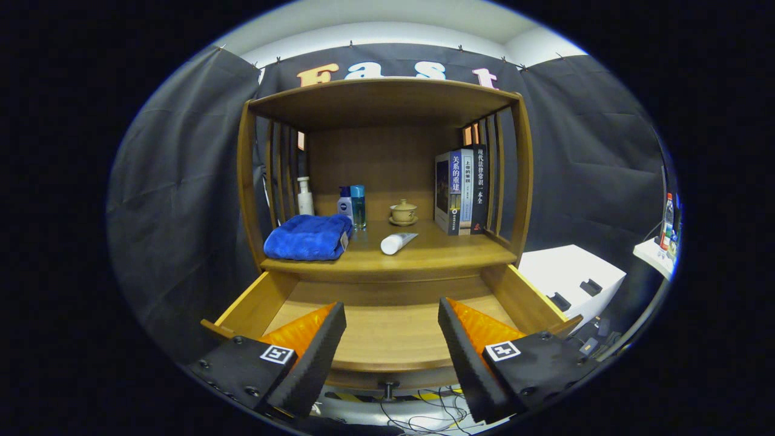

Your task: Pull open the drawer, take out the items inside it, and place them on the countertop above the cabinet.

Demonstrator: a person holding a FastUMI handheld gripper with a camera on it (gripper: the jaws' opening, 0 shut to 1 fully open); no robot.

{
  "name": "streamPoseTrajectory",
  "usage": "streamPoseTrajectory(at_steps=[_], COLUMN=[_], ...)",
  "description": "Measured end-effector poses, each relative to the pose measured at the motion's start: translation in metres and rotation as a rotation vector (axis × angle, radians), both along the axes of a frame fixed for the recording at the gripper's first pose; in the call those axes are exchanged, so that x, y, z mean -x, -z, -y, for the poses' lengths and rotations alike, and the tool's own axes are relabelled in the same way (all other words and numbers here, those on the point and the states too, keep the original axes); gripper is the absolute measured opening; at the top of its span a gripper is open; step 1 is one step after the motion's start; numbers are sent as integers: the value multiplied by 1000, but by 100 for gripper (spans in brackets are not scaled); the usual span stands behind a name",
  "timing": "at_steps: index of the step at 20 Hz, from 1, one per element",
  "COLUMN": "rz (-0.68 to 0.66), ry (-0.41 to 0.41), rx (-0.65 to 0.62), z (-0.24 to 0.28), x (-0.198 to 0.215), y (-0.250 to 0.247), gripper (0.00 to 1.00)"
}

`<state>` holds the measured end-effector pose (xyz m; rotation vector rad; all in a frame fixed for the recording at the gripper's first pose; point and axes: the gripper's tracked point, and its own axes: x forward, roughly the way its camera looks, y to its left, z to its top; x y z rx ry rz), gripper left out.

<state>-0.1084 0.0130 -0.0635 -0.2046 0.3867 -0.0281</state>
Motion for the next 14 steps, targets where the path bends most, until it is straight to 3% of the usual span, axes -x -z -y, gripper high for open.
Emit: streamPoseTrajectory(at_steps=[14], rz=[-163], ry=[44], rx=[14], z=[11], x=[55], y=[88], gripper=[99])
